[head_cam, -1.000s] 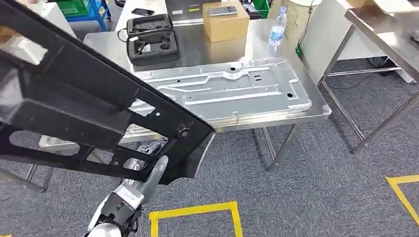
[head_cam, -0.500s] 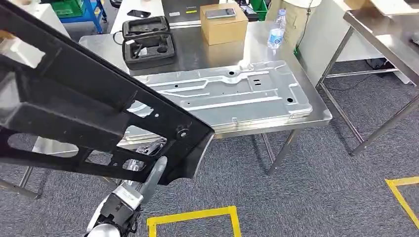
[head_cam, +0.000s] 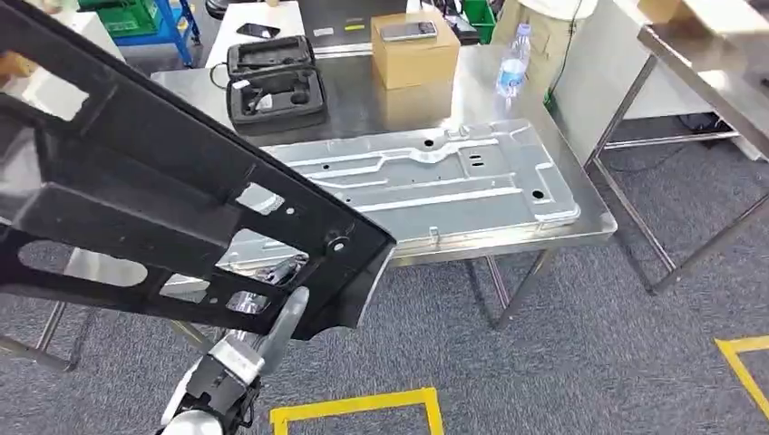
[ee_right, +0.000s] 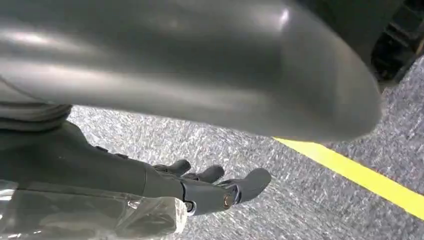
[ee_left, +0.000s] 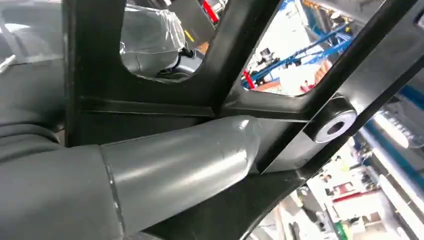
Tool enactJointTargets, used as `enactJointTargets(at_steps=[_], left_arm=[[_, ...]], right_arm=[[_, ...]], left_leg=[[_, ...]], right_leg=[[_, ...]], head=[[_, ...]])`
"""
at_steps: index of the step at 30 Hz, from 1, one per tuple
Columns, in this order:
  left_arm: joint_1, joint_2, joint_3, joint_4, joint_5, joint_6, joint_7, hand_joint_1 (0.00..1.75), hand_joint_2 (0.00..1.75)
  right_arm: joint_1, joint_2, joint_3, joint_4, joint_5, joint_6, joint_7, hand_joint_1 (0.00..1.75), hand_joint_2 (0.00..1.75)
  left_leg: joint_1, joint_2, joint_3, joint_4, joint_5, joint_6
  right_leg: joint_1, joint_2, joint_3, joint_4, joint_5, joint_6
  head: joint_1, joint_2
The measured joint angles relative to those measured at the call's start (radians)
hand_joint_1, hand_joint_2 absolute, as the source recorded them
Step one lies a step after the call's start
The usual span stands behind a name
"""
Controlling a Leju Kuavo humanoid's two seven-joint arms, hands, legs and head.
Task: Take the parts from the cabinet and place them on the table.
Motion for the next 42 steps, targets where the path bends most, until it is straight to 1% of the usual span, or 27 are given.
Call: enactJointTargets(at_steps=[2, 3, 6, 7, 8, 9, 11, 13, 15, 17, 18, 21, 22, 23, 24, 26, 27, 28, 29, 31, 32, 33, 36, 37, 38, 39, 42], left_arm=[[0.0, 0.0, 0.0, 0.0, 0.001, 0.0, 0.0, 1.75, 0.0], [-0.002, 0.0, 0.0, -0.001, 0.001, 0.0, 0.0, 1.75, 0.0], [0.001, 0.0, 0.0, -0.001, -0.001, 0.0, 0.0, 1.75, 0.0], [0.001, 0.0, 0.0, 0.0, -0.001, -0.001, 0.001, 1.75, 0.0], [0.001, 0.0, 0.0, 0.0, -0.001, -0.002, 0.003, 1.75, 0.0], [0.0, 0.0, 0.0, -0.001, 0.0, -0.002, 0.005, 1.75, 0.0], [-0.001, 0.0, 0.0, -0.001, -0.001, -0.002, 0.005, 1.75, 0.0], [-0.006, 0.0, 0.0, -0.001, -0.001, -0.002, 0.005, 1.75, 0.0], [-0.006, 0.0, 0.0, -0.001, -0.001, -0.003, 0.005, 1.75, 0.0], [-0.006, 0.0, 0.0, -0.003, 0.0, -0.003, 0.006, 1.75, 0.0], [-0.009, 0.0, 0.0, -0.003, 0.0, -0.003, 0.006, 1.75, 0.0], [-0.013, 0.0, 0.0, -0.003, -0.001, -0.003, 0.006, 1.75, 0.0], [-0.012, 0.0, 0.0, -0.003, -0.001, -0.003, 0.008, 1.75, 0.0], [-0.011, 0.0, 0.0, -0.003, -0.001, -0.003, 0.008, 1.75, 0.0], [-0.012, 0.0, 0.0, -0.003, 0.0, -0.003, 0.008, 1.75, 0.0], [-0.012, 0.0, 0.0, -0.003, 0.0, -0.003, 0.008, 1.75, 0.0], [-0.012, 0.0, 0.0, -0.003, 0.0, -0.003, 0.008, 1.75, 0.0], [-0.015, 0.0, 0.0, -0.003, 0.0, -0.003, 0.008, 1.75, 0.0], [-0.016, 0.0, 0.0, -0.003, -0.001, -0.003, 0.008, 1.75, 0.0], [-0.017, 0.0, 0.0, -0.003, -0.001, -0.003, 0.008, 1.75, 0.0], [-0.018, 0.0, 0.0, -0.004, 0.0, -0.003, 0.008, 1.75, 0.0], [-0.018, 0.0, 0.0, -0.005, -0.001, -0.003, 0.008, 1.75, 0.0], [-0.018, 0.0, 0.0, -0.005, -0.001, -0.003, 0.008, 1.75, 0.0], [-0.016, 0.0, 0.0, -0.005, -0.001, -0.003, 0.008, 1.75, 0.0], [-0.015, 0.0, 0.0, -0.005, -0.001, -0.003, 0.008, 1.75, 0.0], [-0.015, 0.0, 0.0, -0.005, -0.001, -0.003, 0.008, 1.75, 0.0], [-0.018, 0.0, 0.0, -0.005, -0.001, -0.003, 0.008, 1.75, 0.0]], right_arm=[[0.0, 0.0, 0.0, 0.0, 0.0, 0.0, 0.0, 0.0, 0.0], [-0.001, -0.002, 0.0, 0.0, 0.0, 0.0, 0.0, 0.0, 0.0], [0.0, -0.001, 0.0, 0.0, 0.0, 0.0, -0.001, 0.0, 0.0], [0.001, -0.001, 0.0, 0.0, 0.0, 0.0, -0.001, 0.0, 0.0], [0.001, -0.001, 0.0, 0.0, 0.0, 0.0, -0.001, 0.0, 0.0], [0.001, -0.001, 0.0, 0.0, 0.0, 0.0, -0.001, 0.0, 0.0], [0.001, 0.0, 0.0, 0.0, 0.0, 0.0, -0.002, 0.0, 0.0], [-0.002, 0.002, 0.0, 0.0, 0.0, 0.0, -0.002, 0.0, 0.0], [-0.001, 0.004, 0.0, 0.0, 0.001, 0.0, -0.002, 0.0, 0.0], [-0.003, 0.005, 0.0, 0.0, 0.0, 0.0, -0.003, 0.0, 0.0], [-0.003, 0.004, 0.0, 0.0, 0.0, 0.0, -0.005, 0.0, 0.0], [0.0, 0.005, 0.0, 0.0, 0.0, 0.0, -0.004, 0.0, 0.0], [0.002, 0.005, 0.0, 0.0, 0.001, 0.0, -0.004, 0.0, 0.0], [0.002, 0.005, 0.001, 0.0, 0.001, 0.0, -0.004, 0.0, 0.0], [0.003, 0.004, 0.001, 0.0, 0.001, 0.0, -0.004, 0.0, 0.0], [0.002, 0.002, 0.001, 0.0, 0.001, 0.0, -0.004, 0.0, 0.0], [0.002, 0.003, 0.001, 0.0, 0.001, 0.0, -0.002, 0.0, 0.0], [0.0, 0.003, 0.001, 0.0, 0.001, 0.0, 0.0, 0.0, 0.0], [-0.002, 0.003, 0.001, 0.0, 0.001, 0.0, 0.0, 0.0, 0.0], [0.003, 0.003, 0.001, 0.0, 0.001, 0.0, 0.0, 0.0, 0.0], [0.001, 0.004, 0.001, 0.0, 0.001, 0.0, 0.0, 0.0, 0.0], [0.002, 0.003, 0.001, 0.0, 0.001, 0.0, 0.0, 0.0, 0.0], [-0.001, 0.003, 0.001, 0.0, 0.002, 0.0, 0.0, 0.0, 0.0], [0.0, 0.003, 0.001, 0.0, 0.002, 0.0, 0.0, 0.0, 0.0], [0.002, 0.003, 0.001, 0.0, 0.002, 0.0, 0.0, 0.0, 0.0], [0.004, 0.003, 0.001, 0.0, 0.002, 0.0, 0.0, 0.0, 0.0], [0.002, 0.004, 0.001, 0.0, 0.002, 0.0, 0.0, 0.0, 0.0]], left_leg=[[0.005, 0.002, -0.004, 0.015, -0.012, -0.012], [0.005, 0.002, -0.027, 0.07, -0.039, -0.017], [0.006, 0.002, -0.161, 0.31, -0.124, -0.025], [0.006, 0.002, -0.191, 0.348, -0.121, -0.025], [0.006, 0.002, -0.194, 0.328, -0.093, -0.024], [0.006, 0.002, -0.173, 0.264, -0.044, -0.021], [0.004, 0.002, -0.096, 0.073, 0.062, -0.007], [-0.006, 0.001, -0.067, 0.014, 0.056, 0.004], [-0.012, 0.0, -0.072, 0.02, 0.051, 0.012], [0.002, -0.001, -0.052, -0.001, 0.054, 0.021], [0.002, 0.001, -0.041, -0.006, 0.049, 0.029], [0.002, 0.004, -0.027, -0.006, 0.036, 0.039], [0.002, 0.003, -0.022, -0.006, 0.031, 0.039], [0.002, 0.002, -0.016, -0.006, 0.025, 0.038], [0.003, 0.0, -0.008, -0.005, 0.018, 0.036], [0.005, -0.001, 0.016, -0.005, 0.001, 0.026], [0.005, -0.001, 0.017, -0.005, -0.008, 0.019], [-0.005, -0.002, 0.013, -0.002, -0.015, 0.011], [-0.004, -0.002, 0.011, -0.002, -0.015, 0.009], [-0.003, -0.001, 0.015, -0.01, -0.019, 0.002], [0.0, 0.0, 0.019, -0.008, -0.029, -0.006], [0.003, 0.002, 0.013, 0.024, -0.041, -0.011], [0.004, 0.002, -0.126, 0.268, -0.132, -0.021], [0.004, 0.002, -0.172, 0.335, -0.142, -0.021], [0.004, 0.002, -0.197, 0.35, -0.124, -0.021], [0.004, 0.002, -0.191, 0.314, -0.085, -0.018], [0.0, 0.002, -0.1, 0.055, 0.076, 0.002]], right_leg=[[-0.008, 0.0, 0.007, -0.006, 0.0, -0.013], [-0.008, -0.001, 0.012, -0.005, -0.005, -0.021], [-0.006, -0.001, 0.019, -0.005, -0.014, -0.028], [-0.006, -0.001, 0.024, -0.005, -0.018, -0.028], [-0.006, 0.0, 0.03, -0.005, -0.023, -0.027], [-0.006, 0.002, 0.039, -0.005, -0.029, -0.026], [-0.006, 0.005, 0.06, -0.005, -0.041, -0.02], [0.0, 0.006, 0.061, -0.004, -0.051, -0.01], [-0.006, 0.006, 0.061, -0.009, -0.054, 0.0], [-0.007, 0.003, 0.07, -0.009, -0.063, 0.011], [-0.003, 0.001, 0.062, 0.022, -0.077, 0.013], [-0.006, 0.001, -0.078, 0.268, -0.165, 0.02], [-0.007, 0.001, -0.118, 0.318, -0.167, 0.022], [-0.008, 0.0, -0.132, 0.315, -0.142, 0.023], [-0.01, 0.0, -0.123, 0.27, -0.099, 0.025], [-0.015, -0.002, -0.053, 0.086, 0.016, 0.026], [-0.016, -0.005, -0.029, 0.016, 0.042, 0.025], [-0.008, -0.004, -0.017, 0.001, 0.024, 0.022], [-0.013, -0.004, -0.023, 0.002, 0.022, 0.012], [-0.008, -0.002, -0.023, 0.0, 0.015, 0.001], [-0.014, -0.002, -0.017, -0.002, 0.014, -0.006], [-0.014, -0.001, -0.011, -0.003, 0.009, -0.013], [-0.012, -0.002, 0.0, -0.003, -0.005, -0.026], [-0.012, -0.002, 0.007, -0.003, -0.01, -0.026], [-0.012, -0.002, 0.016, -0.003, -0.017, -0.026], [-0.012, -0.001, 0.026, -0.003, -0.023, -0.025], [-0.011, 0.003, 0.059, -0.005, -0.044, -0.018]], head=[[0.001, 0.0], [-0.003, 0.0], [-0.004, 0.0], [-0.004, 0.0], [-0.004, 0.0], [-0.004, 0.0], [-0.004, 0.0], [-0.005, 0.0], [-0.005, 0.0], [-0.004, 0.0], [-0.003, 0.0], [-0.001, 0.0], [-0.001, 0.0], [-0.001, 0.0], [-0.001, 0.0], [-0.001, 0.0], [-0.001, 0.0], [0.0, 0.0], [-0.002, 0.0], [-0.003, 0.0], [-0.003, 0.0], [-0.004, 0.0], [-0.008, 0.0], [-0.009, 0.0], [-0.009, 0.0], [-0.009, 0.0], [-0.009, 0.0]])
